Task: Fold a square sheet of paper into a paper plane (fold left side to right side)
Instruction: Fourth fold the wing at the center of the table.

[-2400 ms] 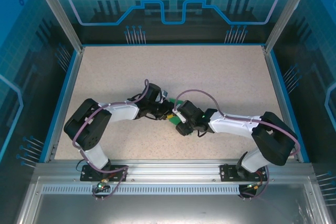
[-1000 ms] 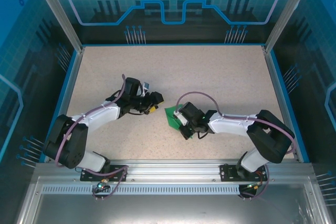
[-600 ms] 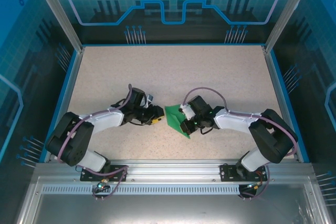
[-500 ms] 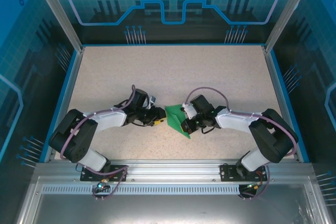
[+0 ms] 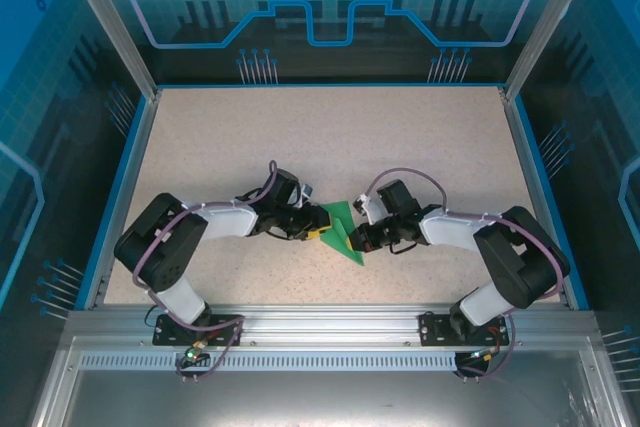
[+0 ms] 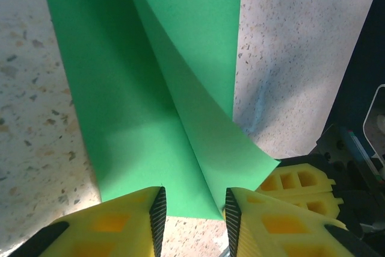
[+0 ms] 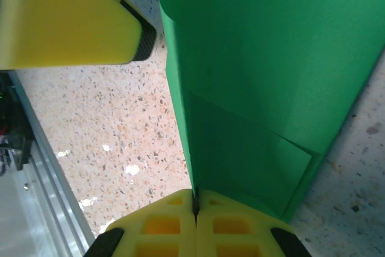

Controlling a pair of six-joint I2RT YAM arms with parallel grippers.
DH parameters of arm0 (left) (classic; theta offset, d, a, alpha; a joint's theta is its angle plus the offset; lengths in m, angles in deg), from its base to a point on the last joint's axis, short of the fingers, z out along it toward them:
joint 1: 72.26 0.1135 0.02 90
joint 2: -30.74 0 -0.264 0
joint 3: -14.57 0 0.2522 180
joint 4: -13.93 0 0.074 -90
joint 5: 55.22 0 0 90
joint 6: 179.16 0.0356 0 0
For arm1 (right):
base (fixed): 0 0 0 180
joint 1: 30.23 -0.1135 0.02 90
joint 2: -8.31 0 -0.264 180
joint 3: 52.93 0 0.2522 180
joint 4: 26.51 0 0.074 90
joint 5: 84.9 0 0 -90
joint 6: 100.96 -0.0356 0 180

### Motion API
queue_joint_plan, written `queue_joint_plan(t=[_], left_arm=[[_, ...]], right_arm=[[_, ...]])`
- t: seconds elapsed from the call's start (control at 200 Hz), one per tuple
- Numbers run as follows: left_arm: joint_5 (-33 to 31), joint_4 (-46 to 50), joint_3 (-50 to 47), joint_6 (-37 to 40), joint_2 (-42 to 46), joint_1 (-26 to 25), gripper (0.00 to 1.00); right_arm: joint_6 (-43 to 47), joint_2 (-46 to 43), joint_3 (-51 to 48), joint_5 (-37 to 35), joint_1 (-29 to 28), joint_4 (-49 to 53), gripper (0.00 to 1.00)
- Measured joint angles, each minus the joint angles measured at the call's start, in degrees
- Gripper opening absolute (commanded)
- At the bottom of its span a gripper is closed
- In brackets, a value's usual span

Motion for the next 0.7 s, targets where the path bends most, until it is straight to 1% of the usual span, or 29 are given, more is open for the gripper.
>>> queue_joint_plan(t=[0.25, 0.555, 0.7], left_arm=[[0.0, -0.8, 2.1, -0.8, -3.1, -1.1, 0.36], [0.0, -1.1, 4.1, -1.0, -6.2, -2.0, 0.36], [0.0, -1.0, 4.9, -1.3, -7.5, -2.0, 0.37]], right_arm=[[-1.7, 1.6, -0.4, 3.0, 1.3, -1.7, 0.0], [-2.7, 2.0, -1.5, 4.0, 2.7, -2.9, 0.0], [-2.8, 3.6, -1.5, 4.7, 2.8, -3.4, 0.0]])
